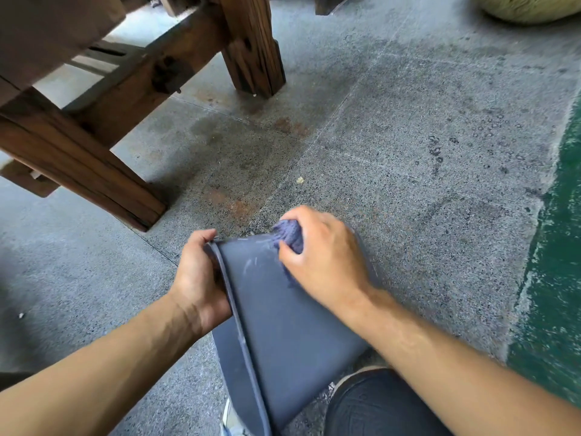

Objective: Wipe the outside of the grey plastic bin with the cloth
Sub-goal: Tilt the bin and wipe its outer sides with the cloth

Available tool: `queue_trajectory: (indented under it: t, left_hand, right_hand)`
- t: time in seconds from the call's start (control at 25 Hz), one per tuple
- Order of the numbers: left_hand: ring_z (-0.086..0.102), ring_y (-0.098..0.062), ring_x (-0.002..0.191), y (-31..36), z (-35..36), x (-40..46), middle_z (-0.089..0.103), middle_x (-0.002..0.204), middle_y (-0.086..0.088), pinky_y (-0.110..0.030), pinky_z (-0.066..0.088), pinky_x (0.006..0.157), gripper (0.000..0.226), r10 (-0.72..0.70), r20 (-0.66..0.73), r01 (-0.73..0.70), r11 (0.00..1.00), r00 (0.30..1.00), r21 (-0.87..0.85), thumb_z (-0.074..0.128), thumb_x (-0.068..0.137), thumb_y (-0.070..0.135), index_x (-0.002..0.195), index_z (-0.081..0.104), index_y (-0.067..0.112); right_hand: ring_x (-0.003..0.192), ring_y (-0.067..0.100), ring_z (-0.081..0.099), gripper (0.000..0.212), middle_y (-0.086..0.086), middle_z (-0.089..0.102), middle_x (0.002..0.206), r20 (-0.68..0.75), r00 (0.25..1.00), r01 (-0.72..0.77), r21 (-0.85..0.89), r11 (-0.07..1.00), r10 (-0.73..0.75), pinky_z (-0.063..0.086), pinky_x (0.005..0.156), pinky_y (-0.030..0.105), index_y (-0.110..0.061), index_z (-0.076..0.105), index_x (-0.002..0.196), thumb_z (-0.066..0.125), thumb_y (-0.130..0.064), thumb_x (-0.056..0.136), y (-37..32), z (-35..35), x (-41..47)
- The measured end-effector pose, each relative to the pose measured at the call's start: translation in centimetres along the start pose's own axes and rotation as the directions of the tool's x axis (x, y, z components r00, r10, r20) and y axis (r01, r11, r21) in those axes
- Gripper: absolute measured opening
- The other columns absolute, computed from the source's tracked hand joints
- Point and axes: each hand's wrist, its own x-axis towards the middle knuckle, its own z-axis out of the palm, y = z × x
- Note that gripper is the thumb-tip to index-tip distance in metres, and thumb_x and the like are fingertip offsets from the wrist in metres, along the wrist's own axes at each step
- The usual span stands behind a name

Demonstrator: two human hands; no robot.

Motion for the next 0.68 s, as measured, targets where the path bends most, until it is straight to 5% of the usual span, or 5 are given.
queue_trajectory:
  t: [0.16, 0.28, 0.4, 0.56, 0.68]
  left_hand:
    - [0.073, -0.033, 0.097, 0.4, 1.4, -1.1, 0.074, 0.110, -0.021, -0.038, 0.060, 0.084, 0.067, 0.063, 0.073, -0.066, 0.997, 0.995, 0.035, 0.039, 0.093, 0.062, 0.105, 0.076, 0.007]
    - [0.062, -0.033, 0.117, 0.6, 2.4, -1.9, 0.062, 0.125, -0.023, -0.044, 0.043, 0.110, 0.060, 0.132, 0.045, -0.134, 0.989, 0.990, 0.055, 0.036, 0.099, 0.061, 0.120, 0.065, 0.014]
    - [0.059, -0.034, 0.132, 0.6, 2.8, -2.1, 0.060, 0.144, -0.025, -0.048, 0.037, 0.118, 0.079, 0.150, 0.006, -0.150, 0.985, 0.989, 0.081, 0.034, 0.099, 0.066, 0.140, 0.057, 0.003]
    - [0.070, -0.030, 0.118, 0.8, 3.0, -2.1, 0.073, 0.128, -0.017, -0.049, 0.047, 0.112, 0.079, 0.207, -0.112, -0.182, 0.963, 0.972, 0.197, 0.047, 0.093, 0.071, 0.132, 0.064, 0.005]
    - [0.076, -0.030, 0.103, 0.7, 2.8, -2.0, 0.081, 0.108, -0.014, -0.051, 0.053, 0.104, 0.057, 0.239, -0.179, -0.191, 0.949, 0.954, 0.251, 0.061, 0.095, 0.054, 0.116, 0.072, 0.002]
  right_hand:
    - [0.096, 0.023, 0.059, 0.033, -0.002, 0.067, 0.098, 0.028, 0.998, 0.051, 0.022, 0.998, -0.051, 0.051, 0.079, 0.038, -0.023, 0.061, 0.105, 0.073, -0.023, 0.074, -4.7, 1.2, -1.3]
    - [0.097, 0.026, 0.059, 0.035, 0.002, 0.065, 0.100, -0.029, 0.999, 0.042, -0.013, 0.999, -0.043, 0.050, 0.081, 0.039, -0.019, 0.061, 0.106, 0.073, -0.023, 0.074, -6.2, 2.1, -1.1]
    - [0.098, 0.027, 0.058, 0.024, 0.004, 0.063, 0.102, -0.041, 0.997, 0.056, -0.074, 0.996, -0.060, 0.049, 0.081, 0.041, -0.017, 0.060, 0.107, 0.067, -0.022, 0.084, -6.4, 2.8, -0.5]
    - [0.097, 0.030, 0.059, 0.026, 0.005, 0.064, 0.100, -0.067, 0.997, 0.032, -0.128, 0.991, -0.040, 0.050, 0.081, 0.043, -0.016, 0.061, 0.106, 0.067, -0.020, 0.081, -4.6, 2.6, 0.6]
    - [0.096, 0.029, 0.060, 0.032, 0.005, 0.066, 0.100, -0.117, 0.993, -0.011, -0.137, 0.991, -0.005, 0.049, 0.080, 0.041, -0.017, 0.063, 0.106, 0.072, -0.019, 0.075, -1.8, 2.2, 1.1]
